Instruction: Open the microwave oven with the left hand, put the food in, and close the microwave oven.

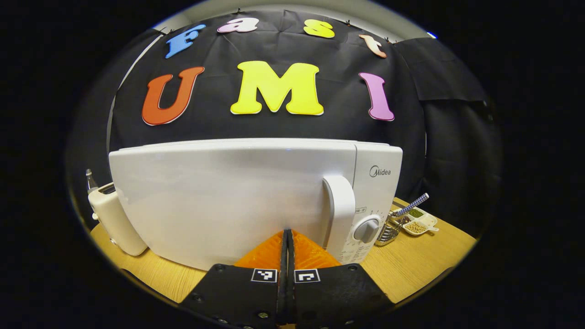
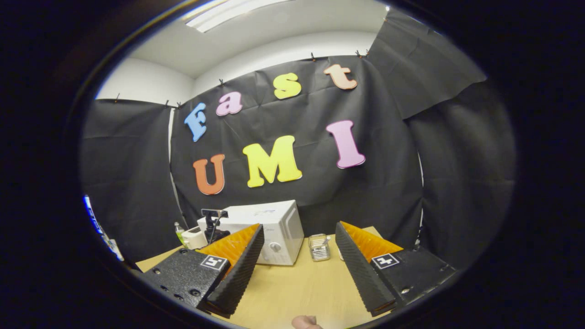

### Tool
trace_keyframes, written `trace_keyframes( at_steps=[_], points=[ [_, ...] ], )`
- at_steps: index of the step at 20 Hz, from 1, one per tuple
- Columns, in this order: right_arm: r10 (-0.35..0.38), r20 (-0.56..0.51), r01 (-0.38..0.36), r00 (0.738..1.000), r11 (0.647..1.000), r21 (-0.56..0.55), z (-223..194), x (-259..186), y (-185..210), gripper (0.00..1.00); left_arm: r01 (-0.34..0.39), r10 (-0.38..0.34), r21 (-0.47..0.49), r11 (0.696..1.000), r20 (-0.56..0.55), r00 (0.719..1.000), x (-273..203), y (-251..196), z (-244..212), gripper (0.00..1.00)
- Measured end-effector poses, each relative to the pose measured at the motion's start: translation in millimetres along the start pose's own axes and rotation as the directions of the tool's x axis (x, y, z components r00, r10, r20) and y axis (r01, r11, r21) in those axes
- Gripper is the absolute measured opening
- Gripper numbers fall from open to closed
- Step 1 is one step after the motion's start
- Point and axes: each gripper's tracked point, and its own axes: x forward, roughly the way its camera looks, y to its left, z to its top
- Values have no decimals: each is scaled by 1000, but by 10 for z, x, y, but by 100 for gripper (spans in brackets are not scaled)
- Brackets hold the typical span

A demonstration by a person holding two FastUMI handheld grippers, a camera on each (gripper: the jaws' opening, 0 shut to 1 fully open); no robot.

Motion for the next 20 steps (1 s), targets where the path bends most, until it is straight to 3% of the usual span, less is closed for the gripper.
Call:
trace_keyframes(
  at_steps=[1,2,4,5,9,12,13,14,15,16,17,18,20],
  points=[
    [-6,-1,6,1000,1000,-6,7,-18,2,100,6,-6,-20,1000,-12,1000,-10,-6,-10,10],
    [-12,-2,12,1000,1000,-13,11,-39,1,100,10,-10,-34,999,-19,1000,-10,-15,-8,0],
    [-15,-6,15,1000,1000,-25,21,-85,24,100,7,-9,-51,999,-39,999,-24,-6,7,0],
    [-17,-12,16,1000,1000,-27,18,-114,41,89,3,-6,-55,998,-47,999,-24,1,-2,0],
    [-34,-27,33,999,999,-41,16,-218,46,89,-5,-1,-90,996,-69,998,-116,8,48,0],
    [-47,-38,45,998,998,-49,-14,-278,64,89,5,-9,-61,998,-67,998,-347,-14,181,0],
    [-46,-44,44,998,998,-45,-26,-298,88,89,5,-8,-59,998,-59,998,-465,-37,251,5],
    [-43,-52,41,998,998,-39,-47,-313,107,89,13,-16,-65,998,-51,999,-582,-68,337,29],
    [-37,-60,35,997,999,-30,-62,-328,133,89,13,-16,-67,998,-42,999,-695,-78,397,30],
    [-28,-70,27,997,999,-17,-89,-341,167,89,10,-12,-67,998,-29,999,-823,-82,477,39],
    [-22,-81,21,996,1000,-7,-105,-360,191,90,5,-6,-62,998,-16,1000,-958,-82,558,56],
    [-20,-85,20,996,1000,2,-106,-381,201,100,-5,5,-55,998,-8,1000,-1091,-82,629,67],
    [-29,-89,30,996,999,10,-95,-411,195,100,-37,37,-26,999,12,999,-1365,-53,777,84]
  ],
)
